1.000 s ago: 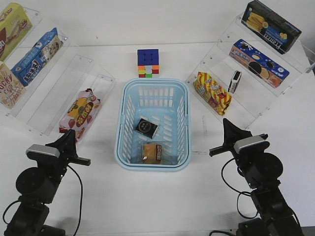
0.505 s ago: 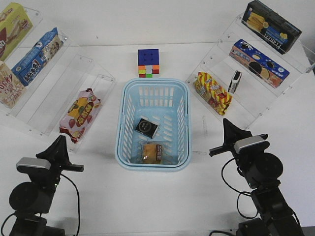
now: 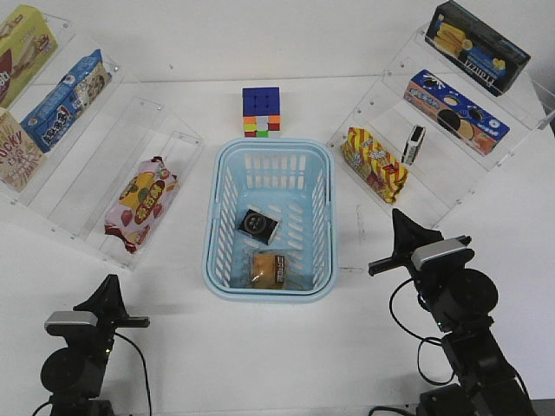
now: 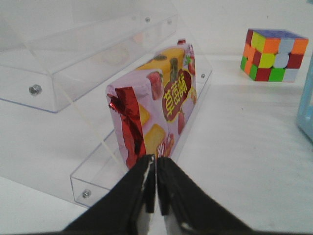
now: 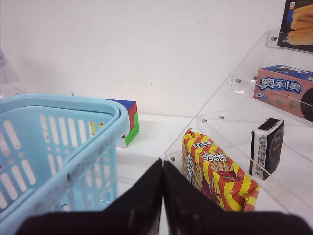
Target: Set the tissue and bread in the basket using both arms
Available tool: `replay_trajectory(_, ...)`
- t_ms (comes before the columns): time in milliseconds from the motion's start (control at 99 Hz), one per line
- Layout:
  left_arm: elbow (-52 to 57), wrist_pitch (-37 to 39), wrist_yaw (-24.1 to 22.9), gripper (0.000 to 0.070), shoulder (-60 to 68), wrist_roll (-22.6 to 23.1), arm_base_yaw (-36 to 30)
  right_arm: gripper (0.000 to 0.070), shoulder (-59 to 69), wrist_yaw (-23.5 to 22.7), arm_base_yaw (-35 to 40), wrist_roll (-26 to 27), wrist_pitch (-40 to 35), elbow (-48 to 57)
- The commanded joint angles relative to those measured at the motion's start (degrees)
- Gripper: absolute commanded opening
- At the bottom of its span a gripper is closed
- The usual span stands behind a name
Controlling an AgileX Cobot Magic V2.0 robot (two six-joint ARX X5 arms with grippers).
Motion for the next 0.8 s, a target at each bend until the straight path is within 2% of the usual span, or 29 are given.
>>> replay_trajectory(0,-1.16,0.37,0.24,0.0001,-0.76,-0.28,-0.04,0.0003,0.2,0.04,0.11,0.52,1.07,0.66)
replay_trajectory(788,-1.14,-0.31,0.2,0.0001,-0.7,0.15,-0.02,0.0003,0.17,0.04,0.11,0.5,1.99,0.66)
